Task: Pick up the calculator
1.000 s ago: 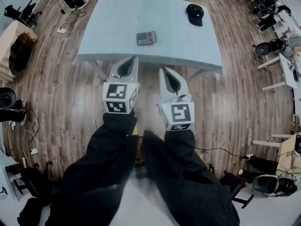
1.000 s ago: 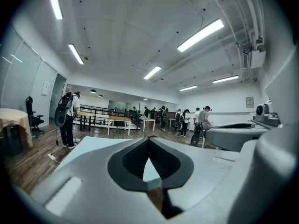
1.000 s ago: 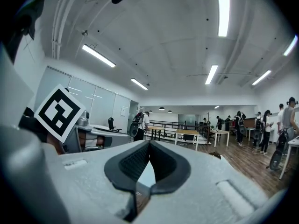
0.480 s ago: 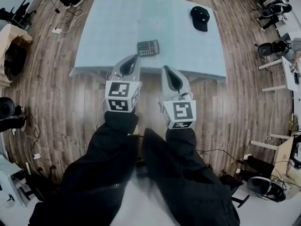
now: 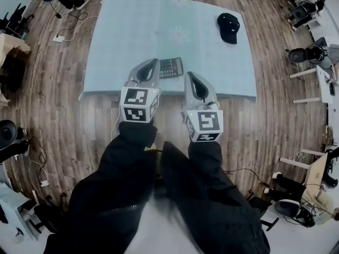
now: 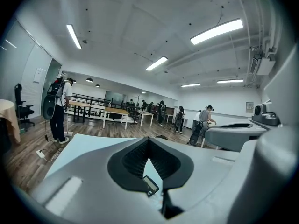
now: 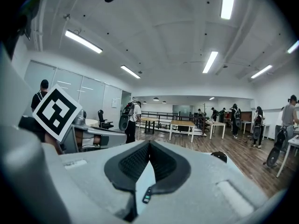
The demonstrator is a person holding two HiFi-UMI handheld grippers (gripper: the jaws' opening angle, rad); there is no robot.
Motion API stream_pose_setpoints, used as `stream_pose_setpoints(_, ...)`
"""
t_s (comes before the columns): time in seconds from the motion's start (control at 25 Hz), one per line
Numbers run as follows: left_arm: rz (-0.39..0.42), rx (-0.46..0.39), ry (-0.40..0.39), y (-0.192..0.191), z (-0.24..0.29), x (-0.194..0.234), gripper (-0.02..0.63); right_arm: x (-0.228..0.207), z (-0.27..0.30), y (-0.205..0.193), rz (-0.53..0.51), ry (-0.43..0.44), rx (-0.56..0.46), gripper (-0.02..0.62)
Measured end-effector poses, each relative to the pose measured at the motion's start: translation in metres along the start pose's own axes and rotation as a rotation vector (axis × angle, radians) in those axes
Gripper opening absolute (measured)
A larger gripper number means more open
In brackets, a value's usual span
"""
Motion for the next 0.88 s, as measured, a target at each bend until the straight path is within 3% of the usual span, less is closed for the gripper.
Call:
stream_pose_setpoints(0.44, -0.040, 0.087, -0.014, -0.024, 0.041, 0.021, -0.006, -0.017, 0.041, -0.023, 0.028, -0.002, 0.096, 0.000)
stream_pose_setpoints(0.88, -0.076, 0.242, 0.065, -0.094, 0.076, 0.034, -0.005, -0.042, 0.078, -0.087, 0.097, 0.081, 0.217, 0.000)
Point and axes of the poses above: the fingertips, and each gripper's own axes: z forward along the fingers, x to its left, y out of its top, the point moved 2 cm from there along -z, backward along the fingers, and after that the axes turned 3 degrees about x, right-handed, at the moved point
